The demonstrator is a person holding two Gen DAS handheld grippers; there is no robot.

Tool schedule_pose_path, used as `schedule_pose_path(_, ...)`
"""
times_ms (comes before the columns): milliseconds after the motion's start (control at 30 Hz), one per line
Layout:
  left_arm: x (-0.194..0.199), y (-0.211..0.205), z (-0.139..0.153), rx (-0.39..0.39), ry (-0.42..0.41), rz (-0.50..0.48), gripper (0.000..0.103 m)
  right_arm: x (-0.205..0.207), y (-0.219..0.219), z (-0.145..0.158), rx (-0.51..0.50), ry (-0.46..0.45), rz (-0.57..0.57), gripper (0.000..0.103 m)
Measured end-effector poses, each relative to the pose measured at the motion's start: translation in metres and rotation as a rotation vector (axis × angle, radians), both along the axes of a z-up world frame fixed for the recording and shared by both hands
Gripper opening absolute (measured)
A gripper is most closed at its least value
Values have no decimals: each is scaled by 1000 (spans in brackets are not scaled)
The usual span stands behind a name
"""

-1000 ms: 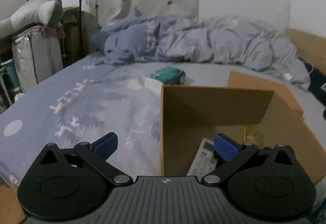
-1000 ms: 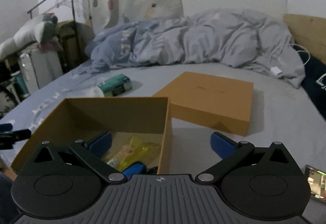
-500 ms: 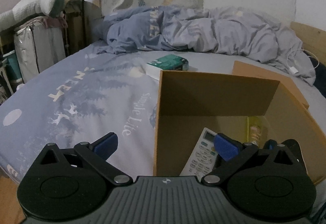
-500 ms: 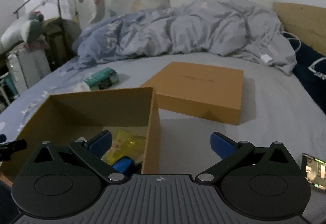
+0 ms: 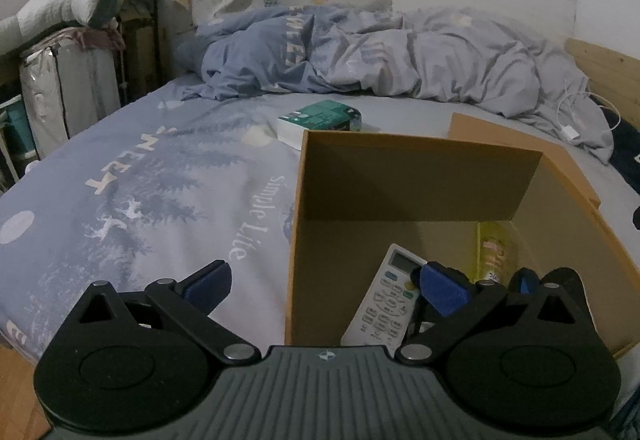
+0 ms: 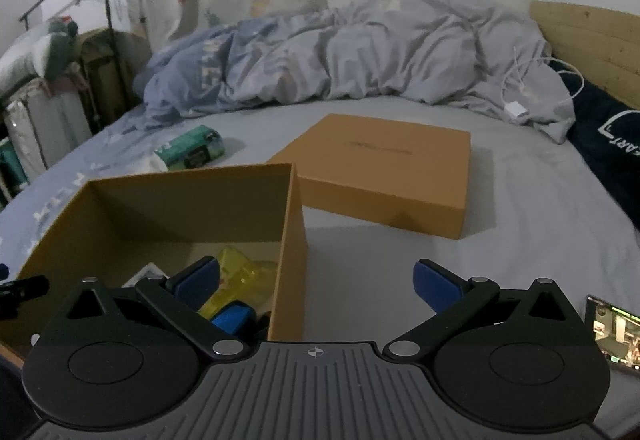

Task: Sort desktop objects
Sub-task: 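Raise both open grippers up out of the box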

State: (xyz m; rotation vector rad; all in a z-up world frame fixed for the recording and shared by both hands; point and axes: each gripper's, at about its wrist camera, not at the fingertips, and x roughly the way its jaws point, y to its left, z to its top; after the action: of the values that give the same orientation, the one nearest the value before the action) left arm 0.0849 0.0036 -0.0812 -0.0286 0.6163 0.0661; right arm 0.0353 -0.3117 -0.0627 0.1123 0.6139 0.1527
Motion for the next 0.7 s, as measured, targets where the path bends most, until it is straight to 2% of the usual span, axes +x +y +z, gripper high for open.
schedule_pose_path(400, 0, 8, 5, -19, -4, 34, 103, -2, 2, 8, 30, -9, 3, 103)
schedule_pose_path(700, 8, 24, 28, -49, -35, 63, 103, -1, 14, 23, 42, 7, 9, 103)
